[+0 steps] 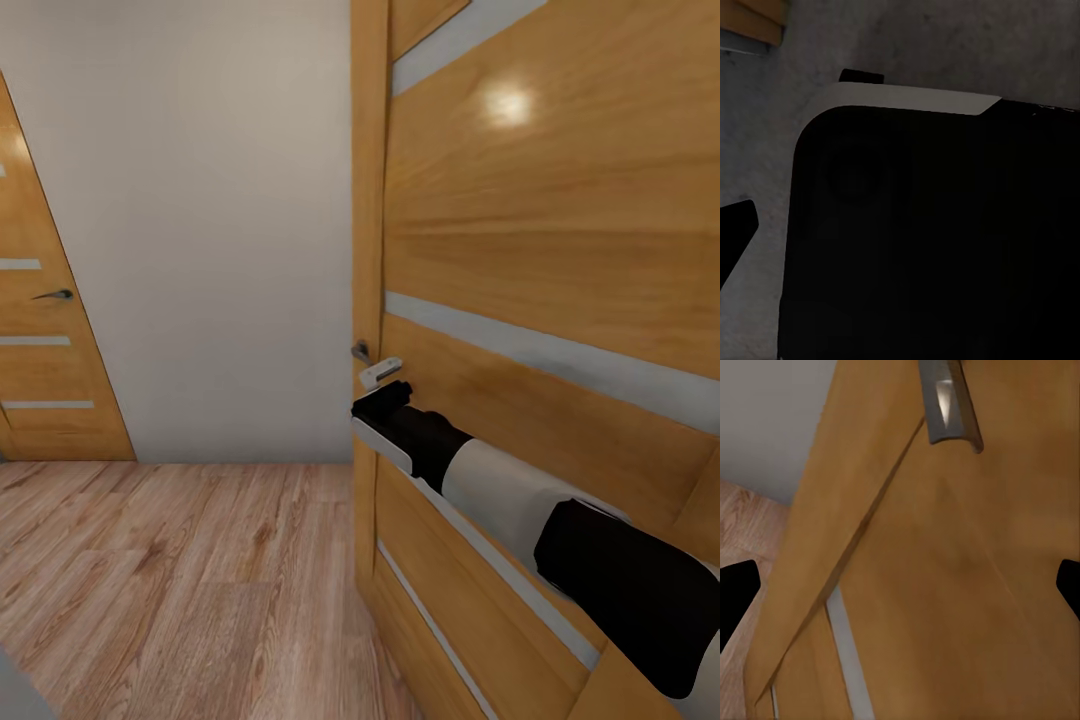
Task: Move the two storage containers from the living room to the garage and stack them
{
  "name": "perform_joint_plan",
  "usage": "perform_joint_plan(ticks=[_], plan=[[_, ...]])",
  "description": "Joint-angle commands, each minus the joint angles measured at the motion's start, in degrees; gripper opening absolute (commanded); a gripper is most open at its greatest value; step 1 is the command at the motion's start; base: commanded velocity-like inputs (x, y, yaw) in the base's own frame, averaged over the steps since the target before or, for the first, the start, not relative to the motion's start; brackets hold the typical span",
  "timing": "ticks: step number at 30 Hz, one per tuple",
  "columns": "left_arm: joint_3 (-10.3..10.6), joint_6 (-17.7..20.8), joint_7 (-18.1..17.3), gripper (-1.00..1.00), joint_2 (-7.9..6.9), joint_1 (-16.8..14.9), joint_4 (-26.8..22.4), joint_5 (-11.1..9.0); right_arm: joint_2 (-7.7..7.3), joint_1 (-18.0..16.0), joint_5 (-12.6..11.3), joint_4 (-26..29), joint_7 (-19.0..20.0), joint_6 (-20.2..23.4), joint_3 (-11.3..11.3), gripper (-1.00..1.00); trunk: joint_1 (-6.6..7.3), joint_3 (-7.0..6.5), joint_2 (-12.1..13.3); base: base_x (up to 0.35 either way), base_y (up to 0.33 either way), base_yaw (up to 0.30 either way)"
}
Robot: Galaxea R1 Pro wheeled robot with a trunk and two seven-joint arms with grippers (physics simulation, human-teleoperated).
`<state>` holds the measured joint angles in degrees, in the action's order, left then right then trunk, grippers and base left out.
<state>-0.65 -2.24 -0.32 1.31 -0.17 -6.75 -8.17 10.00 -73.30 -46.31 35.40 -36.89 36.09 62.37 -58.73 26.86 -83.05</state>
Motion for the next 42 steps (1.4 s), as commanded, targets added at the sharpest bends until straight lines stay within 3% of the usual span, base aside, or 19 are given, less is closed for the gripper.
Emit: perform_joint_plan(ticks=[1,6,36,42], plan=[[-0.05,-0.14,-0.03,1.0,0.01,0.0,-0.01,-0.45,0.0,-0.09,-0.18,-0.66,-0.64,0.56,0.13,1.0,0.0,0.07,-0.03,0.0,0.0,0.0],[0.03,-0.14,-0.11,1.0,0.01,0.0,0.03,-0.45,0.0,-0.09,-0.26,-3.81,-0.64,0.48,-0.04,1.0,0.0,0.07,-0.03,0.16,0.0,0.0],[-0.05,-0.33,0.06,1.0,0.01,0.0,-0.01,-0.42,0.0,-0.09,-0.19,-4.38,-0.64,0.54,-0.15,1.0,0.0,0.07,-0.03,0.049,-0.018,0.0],[-0.05,-0.38,0.06,1.0,0.01,0.0,-0.01,-0.44,0.0,-0.09,-0.26,-7.27,-0.62,0.48,-1.19,1.0,0.0,0.07,-0.03,0.0,0.0,0.0]])
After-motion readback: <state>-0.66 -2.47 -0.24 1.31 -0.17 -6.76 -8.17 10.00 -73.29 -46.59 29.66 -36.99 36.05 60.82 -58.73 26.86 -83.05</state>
